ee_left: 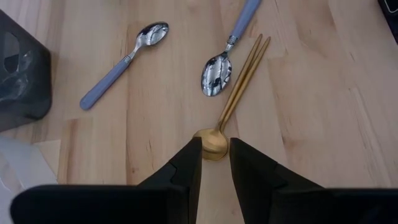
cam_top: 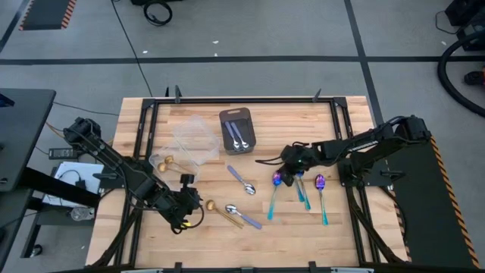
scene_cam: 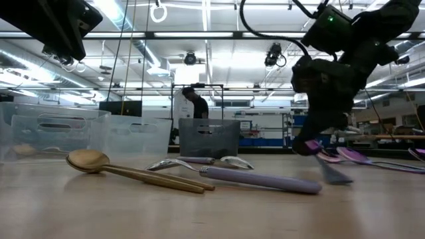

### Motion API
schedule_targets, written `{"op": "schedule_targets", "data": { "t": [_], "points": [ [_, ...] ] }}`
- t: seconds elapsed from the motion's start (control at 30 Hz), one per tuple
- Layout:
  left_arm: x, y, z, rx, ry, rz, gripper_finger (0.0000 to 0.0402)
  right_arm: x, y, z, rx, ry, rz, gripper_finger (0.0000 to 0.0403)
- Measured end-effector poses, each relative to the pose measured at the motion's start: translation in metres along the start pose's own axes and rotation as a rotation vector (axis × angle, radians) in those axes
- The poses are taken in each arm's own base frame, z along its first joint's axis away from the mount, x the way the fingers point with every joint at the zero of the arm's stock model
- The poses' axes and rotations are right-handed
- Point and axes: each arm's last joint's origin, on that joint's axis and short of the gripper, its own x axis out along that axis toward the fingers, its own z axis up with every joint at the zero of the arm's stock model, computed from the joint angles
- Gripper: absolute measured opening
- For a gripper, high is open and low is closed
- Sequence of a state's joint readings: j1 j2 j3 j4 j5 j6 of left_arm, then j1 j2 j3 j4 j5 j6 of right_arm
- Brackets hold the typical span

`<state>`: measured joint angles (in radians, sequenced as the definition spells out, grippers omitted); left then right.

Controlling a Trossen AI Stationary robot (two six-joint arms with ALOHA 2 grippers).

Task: Sort silverware by color (type)
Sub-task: Put the blue spoon into the top transparent bin

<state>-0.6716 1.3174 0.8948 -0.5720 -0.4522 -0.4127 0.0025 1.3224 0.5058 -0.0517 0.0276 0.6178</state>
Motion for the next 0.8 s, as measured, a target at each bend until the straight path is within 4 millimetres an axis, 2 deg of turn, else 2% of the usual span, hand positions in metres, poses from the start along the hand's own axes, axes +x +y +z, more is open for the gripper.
{"op": "schedule_targets", "data": {
  "t": [0.37,0.63,0.8],
  "points": [
    [0.000,0.001,0.000,-0.048,-0.010,0.022,0.0091,-0.003,0.009,0.023,-0.081,-0.239,0.087,0.0003],
    [0.000,0.005,0.002,-0.135,-0.069,0.136,0.0093,-0.007,0.017,0.032,-0.150,-0.373,0.124,0.0003],
    [0.003,0.012,0.004,-0.193,-0.070,0.160,0.0121,-0.010,0.024,0.034,-0.205,-0.459,0.088,0.0003]
  ]
}}
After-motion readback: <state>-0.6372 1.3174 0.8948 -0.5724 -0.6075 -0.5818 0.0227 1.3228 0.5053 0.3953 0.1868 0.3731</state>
